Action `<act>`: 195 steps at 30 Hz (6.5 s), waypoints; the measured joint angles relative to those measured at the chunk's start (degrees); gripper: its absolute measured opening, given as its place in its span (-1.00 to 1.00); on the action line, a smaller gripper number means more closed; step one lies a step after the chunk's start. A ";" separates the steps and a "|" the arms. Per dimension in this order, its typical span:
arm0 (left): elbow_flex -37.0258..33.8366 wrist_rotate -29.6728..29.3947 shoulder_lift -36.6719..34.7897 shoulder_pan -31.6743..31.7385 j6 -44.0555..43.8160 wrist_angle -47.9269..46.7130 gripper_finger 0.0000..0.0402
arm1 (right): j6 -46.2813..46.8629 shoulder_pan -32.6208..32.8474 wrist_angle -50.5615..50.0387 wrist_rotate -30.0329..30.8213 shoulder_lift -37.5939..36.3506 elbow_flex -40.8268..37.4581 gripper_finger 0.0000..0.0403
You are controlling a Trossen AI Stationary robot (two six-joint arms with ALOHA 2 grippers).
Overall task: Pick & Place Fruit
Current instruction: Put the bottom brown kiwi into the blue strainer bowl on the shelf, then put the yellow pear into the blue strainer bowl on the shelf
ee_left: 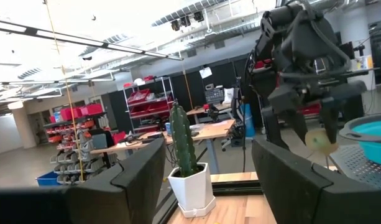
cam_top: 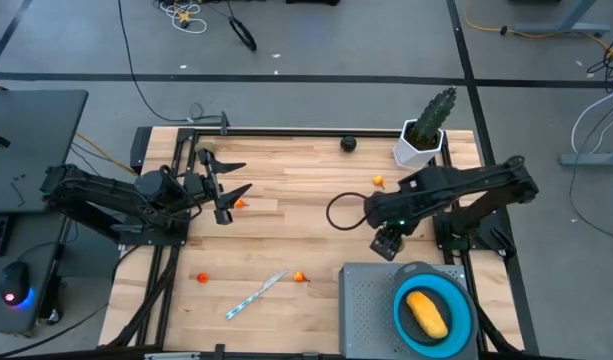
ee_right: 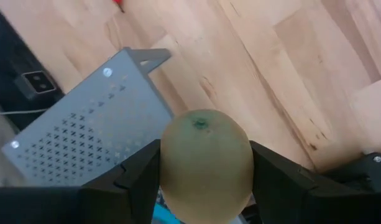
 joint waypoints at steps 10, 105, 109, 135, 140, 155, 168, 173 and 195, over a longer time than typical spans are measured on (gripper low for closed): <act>0.00 0.00 0.00 0.00 -0.08 -0.02 0.23 | 3.71 3.99 0.35 0.97 -5.64 0.00 0.08; 0.00 -0.01 0.00 0.00 0.77 -0.50 0.23 | -7.38 -9.64 39.47 21.76 1.30 -30.88 0.35; 0.00 -0.02 0.00 0.00 0.77 -0.50 0.23 | -7.90 -9.61 44.05 23.67 1.30 -30.88 0.35; 0.00 -0.02 0.00 0.02 1.45 -0.52 0.23 | -1.35 -19.13 48.04 28.34 1.52 -39.04 0.33; 0.00 0.13 0.00 0.92 0.94 -0.65 0.23 | -1.35 -20.57 47.69 28.40 1.52 -39.04 0.33; 0.00 0.46 0.00 2.32 0.38 -2.19 0.23 | 2.30 -25.25 46.49 28.01 1.69 -44.94 0.33; 0.00 0.46 0.00 2.32 0.26 -3.89 0.23 | 2.02 -29.47 46.93 31.54 1.69 -47.41 0.33; 0.00 0.44 0.01 2.32 -1.62 -6.10 0.23 | 1.61 -30.17 46.99 31.36 1.69 -47.41 0.33; -0.24 0.26 0.02 2.32 -6.67 -6.25 0.23 | -0.94 -30.16 50.11 29.31 1.69 -48.35 0.33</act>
